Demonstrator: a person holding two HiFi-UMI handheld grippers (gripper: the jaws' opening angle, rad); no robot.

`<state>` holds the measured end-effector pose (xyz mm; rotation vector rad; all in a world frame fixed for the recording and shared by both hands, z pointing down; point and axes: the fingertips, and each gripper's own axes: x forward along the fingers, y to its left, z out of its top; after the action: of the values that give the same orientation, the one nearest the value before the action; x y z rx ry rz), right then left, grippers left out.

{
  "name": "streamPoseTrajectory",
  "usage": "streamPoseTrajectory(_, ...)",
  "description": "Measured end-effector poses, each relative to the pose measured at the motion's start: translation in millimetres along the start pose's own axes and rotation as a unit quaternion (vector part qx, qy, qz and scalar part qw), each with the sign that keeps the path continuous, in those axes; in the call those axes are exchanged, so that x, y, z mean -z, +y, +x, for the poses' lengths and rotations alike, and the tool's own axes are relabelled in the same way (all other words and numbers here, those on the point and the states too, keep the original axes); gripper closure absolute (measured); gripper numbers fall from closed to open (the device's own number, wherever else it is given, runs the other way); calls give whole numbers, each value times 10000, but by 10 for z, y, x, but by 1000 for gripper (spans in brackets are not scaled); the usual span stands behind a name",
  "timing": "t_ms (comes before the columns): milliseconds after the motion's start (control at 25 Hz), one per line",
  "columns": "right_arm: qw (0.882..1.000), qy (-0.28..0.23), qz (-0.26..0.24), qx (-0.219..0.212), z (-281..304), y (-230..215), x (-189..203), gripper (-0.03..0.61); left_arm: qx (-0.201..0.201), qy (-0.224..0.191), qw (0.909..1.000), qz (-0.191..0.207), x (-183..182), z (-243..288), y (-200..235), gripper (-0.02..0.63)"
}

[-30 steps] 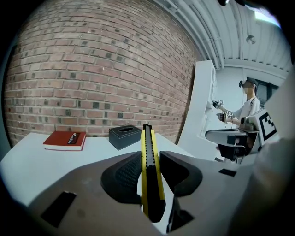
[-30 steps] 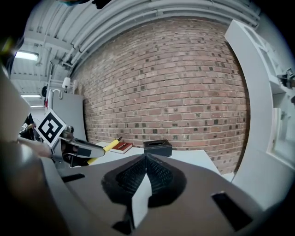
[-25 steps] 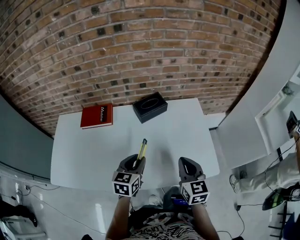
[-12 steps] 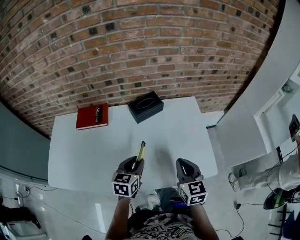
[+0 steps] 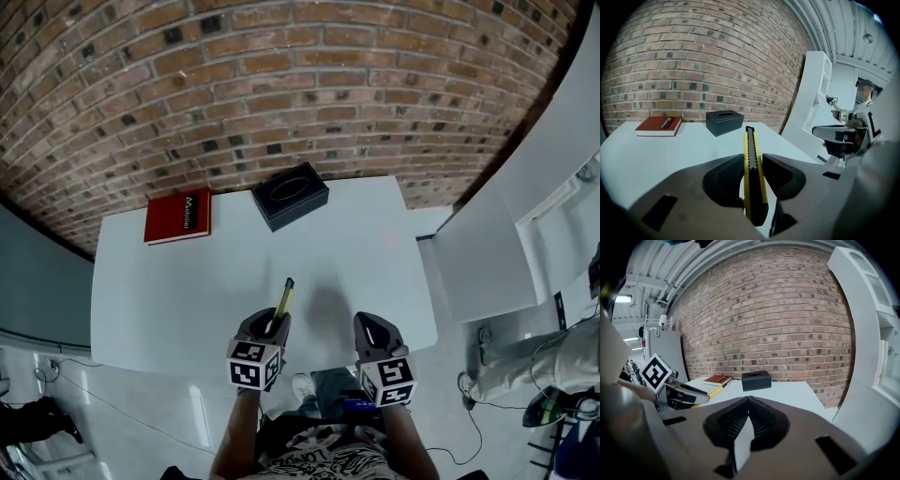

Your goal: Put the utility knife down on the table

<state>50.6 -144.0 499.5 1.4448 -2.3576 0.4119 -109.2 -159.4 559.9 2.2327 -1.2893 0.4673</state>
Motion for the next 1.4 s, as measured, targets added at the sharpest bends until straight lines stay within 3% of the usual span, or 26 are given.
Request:
streamPoseTrajectory(560,9983,500,41,-289,302,-17,366,578,-8,535,9985,61,430,279,62,486)
streamPoseTrajectory(1400,9944,982,136,-354,522,-201,687,578,-58,1181,9930,48,864,619,112,486)
